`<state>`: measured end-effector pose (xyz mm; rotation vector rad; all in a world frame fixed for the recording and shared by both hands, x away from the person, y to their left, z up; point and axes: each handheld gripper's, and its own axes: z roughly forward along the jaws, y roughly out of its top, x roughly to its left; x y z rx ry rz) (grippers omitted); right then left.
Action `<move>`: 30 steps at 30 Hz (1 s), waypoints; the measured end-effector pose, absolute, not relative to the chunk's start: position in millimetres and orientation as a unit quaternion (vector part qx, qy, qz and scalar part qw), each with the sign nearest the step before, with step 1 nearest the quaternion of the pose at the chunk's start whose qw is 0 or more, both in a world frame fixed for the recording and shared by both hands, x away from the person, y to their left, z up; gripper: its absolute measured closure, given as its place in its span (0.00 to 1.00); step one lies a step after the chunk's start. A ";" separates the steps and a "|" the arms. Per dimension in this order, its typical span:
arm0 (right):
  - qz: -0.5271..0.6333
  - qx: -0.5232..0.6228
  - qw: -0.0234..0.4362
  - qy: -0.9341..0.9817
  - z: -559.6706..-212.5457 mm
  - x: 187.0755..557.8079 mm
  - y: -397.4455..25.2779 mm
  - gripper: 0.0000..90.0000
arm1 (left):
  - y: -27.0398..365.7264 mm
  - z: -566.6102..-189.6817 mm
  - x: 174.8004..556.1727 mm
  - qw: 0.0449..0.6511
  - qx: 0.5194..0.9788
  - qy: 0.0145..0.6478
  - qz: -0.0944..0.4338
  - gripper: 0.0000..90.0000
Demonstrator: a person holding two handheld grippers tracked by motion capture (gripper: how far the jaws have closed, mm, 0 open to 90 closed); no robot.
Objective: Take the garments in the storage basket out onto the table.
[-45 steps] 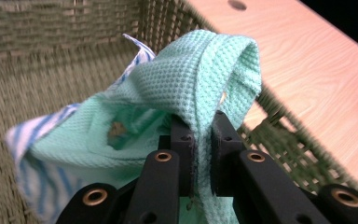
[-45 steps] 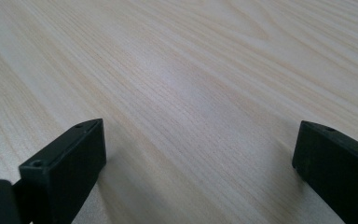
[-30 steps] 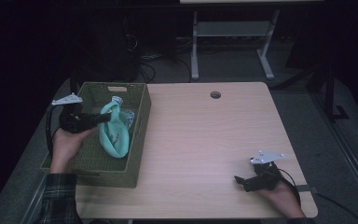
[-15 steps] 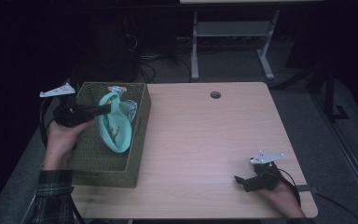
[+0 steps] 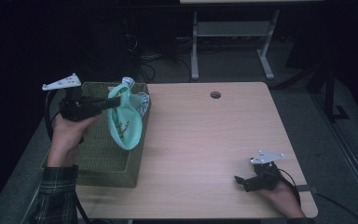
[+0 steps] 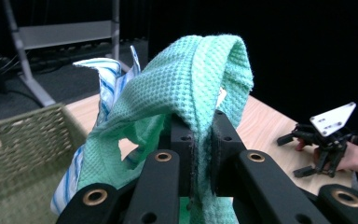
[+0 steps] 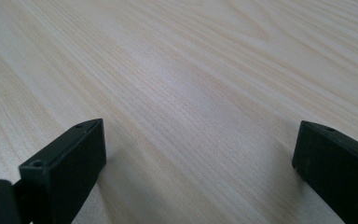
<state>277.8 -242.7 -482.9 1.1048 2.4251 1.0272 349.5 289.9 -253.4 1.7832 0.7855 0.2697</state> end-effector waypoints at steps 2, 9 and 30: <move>0.355 0.385 0.141 0.840 -482.8 277.5 -242.6 0.03 | 283.1 -250.1 349.4 0.557 0.756 0.324 0.115 0.91; 0.355 0.385 0.141 0.840 -482.8 277.5 -242.6 0.03 | 260.2 -243.1 349.6 0.565 0.760 0.300 0.112 0.91; 0.355 0.385 0.141 0.840 -482.7 277.4 -242.5 0.03 | 195.0 -250.8 349.9 0.587 0.767 0.245 0.077 0.91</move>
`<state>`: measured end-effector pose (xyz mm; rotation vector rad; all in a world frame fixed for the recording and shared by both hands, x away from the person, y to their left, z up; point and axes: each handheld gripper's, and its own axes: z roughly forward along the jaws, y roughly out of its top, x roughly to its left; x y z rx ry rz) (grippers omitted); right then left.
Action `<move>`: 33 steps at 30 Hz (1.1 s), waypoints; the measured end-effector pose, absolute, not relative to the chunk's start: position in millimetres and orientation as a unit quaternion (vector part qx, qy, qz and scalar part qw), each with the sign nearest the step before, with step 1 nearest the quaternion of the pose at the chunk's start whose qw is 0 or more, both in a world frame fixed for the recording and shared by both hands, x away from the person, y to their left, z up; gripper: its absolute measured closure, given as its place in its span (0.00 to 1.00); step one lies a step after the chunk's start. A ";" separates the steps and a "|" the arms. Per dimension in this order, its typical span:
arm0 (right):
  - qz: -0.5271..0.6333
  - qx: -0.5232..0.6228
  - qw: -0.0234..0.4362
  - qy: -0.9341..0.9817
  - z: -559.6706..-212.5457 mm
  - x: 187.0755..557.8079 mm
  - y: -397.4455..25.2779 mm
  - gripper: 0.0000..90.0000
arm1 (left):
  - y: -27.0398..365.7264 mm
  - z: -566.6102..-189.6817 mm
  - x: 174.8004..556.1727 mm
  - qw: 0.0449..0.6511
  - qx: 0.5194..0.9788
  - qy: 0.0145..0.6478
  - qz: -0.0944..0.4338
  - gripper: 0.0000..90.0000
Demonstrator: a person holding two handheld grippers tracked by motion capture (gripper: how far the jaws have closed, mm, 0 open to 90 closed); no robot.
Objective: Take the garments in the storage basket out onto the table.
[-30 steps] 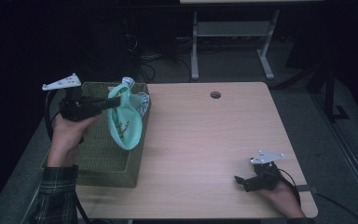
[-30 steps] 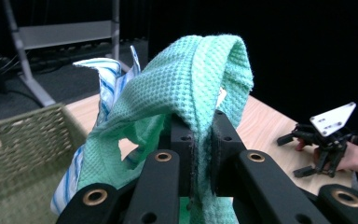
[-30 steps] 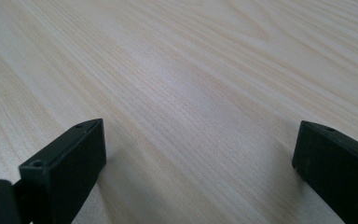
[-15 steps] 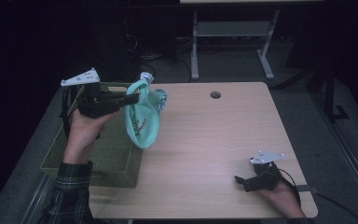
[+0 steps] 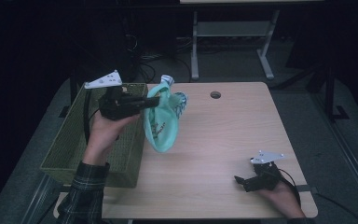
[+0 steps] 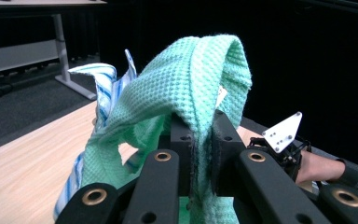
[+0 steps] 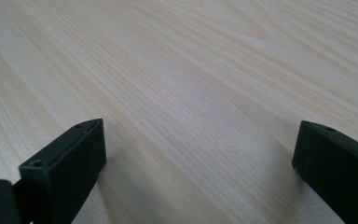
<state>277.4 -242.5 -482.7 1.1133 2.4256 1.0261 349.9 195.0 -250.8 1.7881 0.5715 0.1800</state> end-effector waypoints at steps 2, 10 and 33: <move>0.356 0.384 0.141 0.840 -482.8 277.6 -242.6 0.03 | 189.6 -253.5 349.4 0.589 0.767 0.243 0.077 0.91; 0.356 0.385 0.140 0.840 -482.7 277.5 -242.4 0.03 | 167.3 -270.1 349.4 0.584 0.777 0.228 0.059 0.91; 0.356 0.386 0.140 0.840 -482.8 277.3 -242.4 0.03 | 107.5 -319.7 345.3 0.573 0.798 0.184 0.034 0.90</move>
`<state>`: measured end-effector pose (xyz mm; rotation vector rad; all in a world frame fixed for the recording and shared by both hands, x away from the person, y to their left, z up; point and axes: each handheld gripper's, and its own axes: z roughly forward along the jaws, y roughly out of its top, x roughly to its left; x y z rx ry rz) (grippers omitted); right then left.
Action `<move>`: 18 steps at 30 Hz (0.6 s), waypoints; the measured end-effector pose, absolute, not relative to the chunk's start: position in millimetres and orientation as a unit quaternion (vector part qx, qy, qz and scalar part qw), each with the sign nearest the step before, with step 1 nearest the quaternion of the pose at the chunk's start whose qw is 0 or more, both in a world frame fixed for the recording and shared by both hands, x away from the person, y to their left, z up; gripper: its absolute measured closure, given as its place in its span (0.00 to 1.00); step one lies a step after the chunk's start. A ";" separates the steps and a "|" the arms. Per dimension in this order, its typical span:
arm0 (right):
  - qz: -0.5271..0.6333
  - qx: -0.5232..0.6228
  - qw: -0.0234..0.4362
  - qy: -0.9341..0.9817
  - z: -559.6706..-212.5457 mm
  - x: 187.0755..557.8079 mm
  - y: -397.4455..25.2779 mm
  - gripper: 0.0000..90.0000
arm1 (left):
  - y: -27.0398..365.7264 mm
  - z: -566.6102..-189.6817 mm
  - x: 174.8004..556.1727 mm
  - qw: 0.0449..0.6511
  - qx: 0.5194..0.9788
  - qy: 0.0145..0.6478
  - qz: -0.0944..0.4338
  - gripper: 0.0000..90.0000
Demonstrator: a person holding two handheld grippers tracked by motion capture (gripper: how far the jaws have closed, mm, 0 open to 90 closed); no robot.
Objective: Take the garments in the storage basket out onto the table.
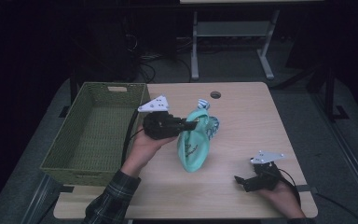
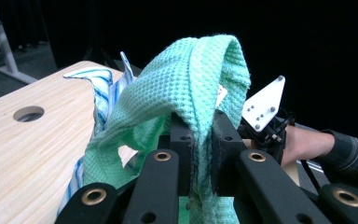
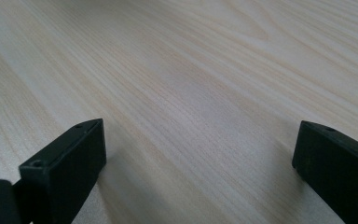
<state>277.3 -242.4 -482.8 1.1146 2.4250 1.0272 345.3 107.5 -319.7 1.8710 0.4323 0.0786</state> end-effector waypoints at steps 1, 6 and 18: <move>0.356 0.386 0.140 0.839 -482.8 277.4 -242.4 0.03 | 105.0 -322.5 345.3 0.573 0.798 0.184 0.031 0.90; 0.356 0.385 0.142 0.840 -482.8 277.5 -242.5 0.03 | 93.6 -337.5 345.3 0.570 0.802 0.180 0.022 0.90; 0.356 0.385 0.140 0.840 -482.8 277.4 -242.5 0.03 | 72.6 -371.1 350.4 0.552 0.818 0.163 0.004 0.90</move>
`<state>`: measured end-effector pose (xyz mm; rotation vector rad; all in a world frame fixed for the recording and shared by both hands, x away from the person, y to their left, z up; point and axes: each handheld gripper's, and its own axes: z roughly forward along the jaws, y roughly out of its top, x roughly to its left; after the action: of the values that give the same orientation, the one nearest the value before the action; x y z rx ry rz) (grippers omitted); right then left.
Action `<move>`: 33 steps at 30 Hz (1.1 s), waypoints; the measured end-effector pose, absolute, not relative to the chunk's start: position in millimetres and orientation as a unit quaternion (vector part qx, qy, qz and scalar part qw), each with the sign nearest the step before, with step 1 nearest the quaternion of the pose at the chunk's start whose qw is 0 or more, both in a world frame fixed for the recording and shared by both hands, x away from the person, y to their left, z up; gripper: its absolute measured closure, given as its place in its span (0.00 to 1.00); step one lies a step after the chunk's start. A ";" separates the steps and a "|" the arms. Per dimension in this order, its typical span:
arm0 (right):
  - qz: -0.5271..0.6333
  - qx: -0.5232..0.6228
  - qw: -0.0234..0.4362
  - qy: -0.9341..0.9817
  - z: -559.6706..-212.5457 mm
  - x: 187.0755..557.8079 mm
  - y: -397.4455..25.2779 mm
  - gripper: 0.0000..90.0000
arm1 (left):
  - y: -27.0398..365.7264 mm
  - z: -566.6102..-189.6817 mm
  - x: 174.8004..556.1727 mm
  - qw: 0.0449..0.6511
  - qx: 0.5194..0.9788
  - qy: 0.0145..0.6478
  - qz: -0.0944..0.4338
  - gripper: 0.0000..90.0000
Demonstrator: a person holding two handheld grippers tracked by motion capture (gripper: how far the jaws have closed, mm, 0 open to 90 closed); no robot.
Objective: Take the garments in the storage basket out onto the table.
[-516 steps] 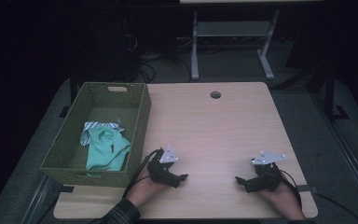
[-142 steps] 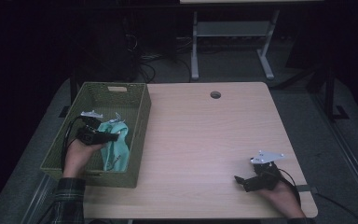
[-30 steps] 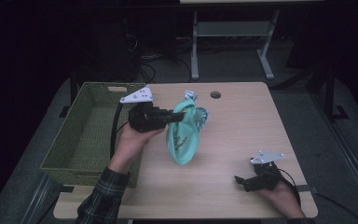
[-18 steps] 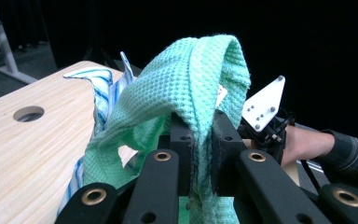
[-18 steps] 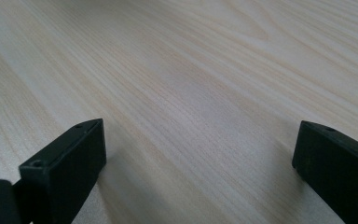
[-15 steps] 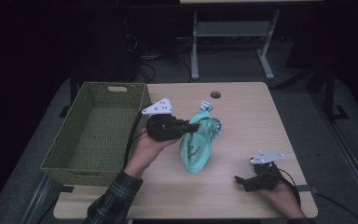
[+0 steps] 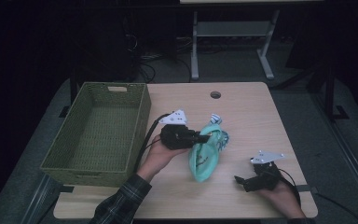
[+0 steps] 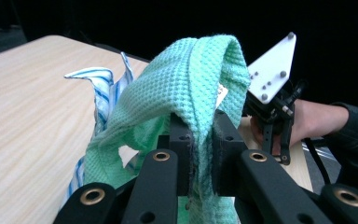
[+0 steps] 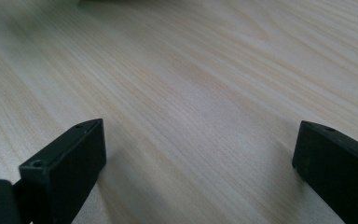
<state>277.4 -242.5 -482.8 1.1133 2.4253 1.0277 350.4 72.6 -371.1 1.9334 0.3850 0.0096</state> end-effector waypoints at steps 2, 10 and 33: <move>0.356 0.384 0.142 0.840 -482.9 277.7 -242.6 0.03 | 68.7 -379.1 351.7 0.548 0.821 0.161 -0.003 0.90; 0.356 0.383 0.142 0.841 -483.0 277.8 -242.8 0.03 | 59.4 -407.0 356.0 0.529 0.833 0.162 -0.026 0.89; 0.356 0.383 0.142 0.841 -482.9 277.8 -242.7 0.03 | 50.1 -465.6 357.7 0.407 0.897 0.171 -0.002 0.84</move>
<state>277.8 -242.7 -482.9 1.1049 2.4260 1.0262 357.7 50.1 -465.6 2.2634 0.4315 -0.0051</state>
